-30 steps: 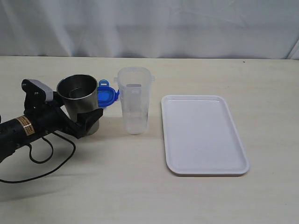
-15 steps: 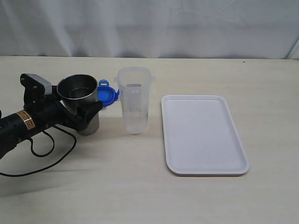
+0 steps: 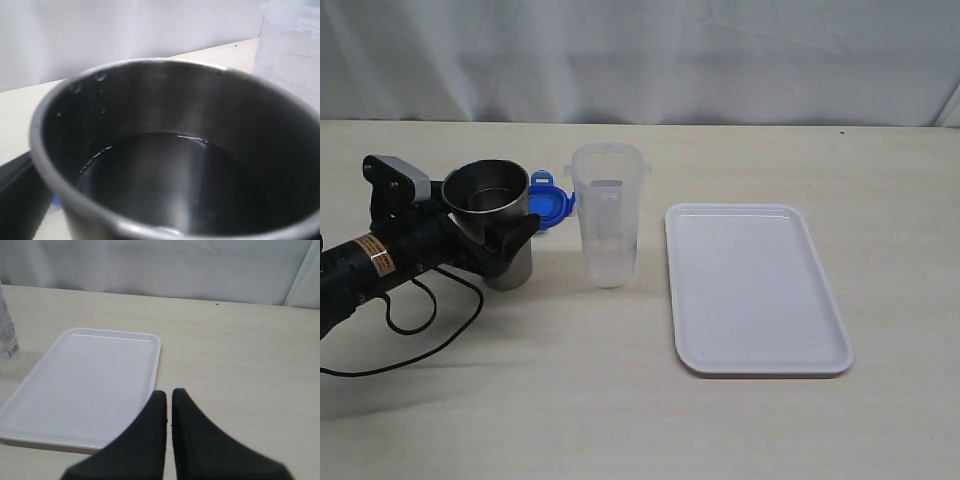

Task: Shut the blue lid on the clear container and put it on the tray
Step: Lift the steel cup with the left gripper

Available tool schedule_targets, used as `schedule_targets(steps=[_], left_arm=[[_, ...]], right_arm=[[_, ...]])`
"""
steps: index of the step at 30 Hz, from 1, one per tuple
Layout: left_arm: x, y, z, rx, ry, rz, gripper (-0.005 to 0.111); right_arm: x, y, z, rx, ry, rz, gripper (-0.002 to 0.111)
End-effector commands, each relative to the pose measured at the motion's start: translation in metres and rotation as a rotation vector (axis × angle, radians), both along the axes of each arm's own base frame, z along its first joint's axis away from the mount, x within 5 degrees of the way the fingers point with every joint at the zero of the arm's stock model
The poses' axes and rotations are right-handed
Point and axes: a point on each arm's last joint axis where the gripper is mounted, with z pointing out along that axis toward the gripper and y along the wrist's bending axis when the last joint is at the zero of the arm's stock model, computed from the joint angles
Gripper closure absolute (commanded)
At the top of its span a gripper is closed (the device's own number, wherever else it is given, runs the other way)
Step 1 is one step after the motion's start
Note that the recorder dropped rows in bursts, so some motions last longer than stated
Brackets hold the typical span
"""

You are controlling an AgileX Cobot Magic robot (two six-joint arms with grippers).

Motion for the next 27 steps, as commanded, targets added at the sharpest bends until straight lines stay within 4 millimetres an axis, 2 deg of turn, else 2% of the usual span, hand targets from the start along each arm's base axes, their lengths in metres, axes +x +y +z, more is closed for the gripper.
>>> schedule_targets(steps=[1,9,11,16,23,26,27], left_arm=[[0.0008,-0.0024,0.0042,-0.01,-0.017,-0.022,0.011],[0.0009,-0.0023,0.0043,-0.009,-0.018,-0.021,0.012],[0.0009,-0.0023,0.0043,-0.009,-0.018,-0.021,0.017],[-0.0006,-0.0038,0.004,-0.004,-0.018,-0.046,0.045],[-0.0008,-0.0041,0.0039,-0.006,-0.016,-0.05,0.065],[-0.002,-0.0054,0.0037,-0.002,-0.016,-0.07,0.089],[-0.0025,-0.0058,0.0036,0.0,-0.016,-0.077,0.101]], right_arm=[[-0.0002,-0.0001,-0.0002,0.007,-0.005,-0.005,0.104],[-0.0002,-0.0001,-0.0002,0.007,-0.005,-0.005,0.104],[-0.0002,-0.0001,-0.0002,0.007,-0.005,-0.005,0.104],[-0.0002,-0.0001,-0.0002,0.007,-0.005,-0.005,0.104],[-0.0002,-0.0001,-0.0002,0.007,-0.005,-0.005,0.104],[-0.0002,-0.0001,-0.0002,0.007,-0.005,-0.005,0.104],[-0.0002,-0.0001,-0.0002,0.007,-0.005,-0.005,0.104]])
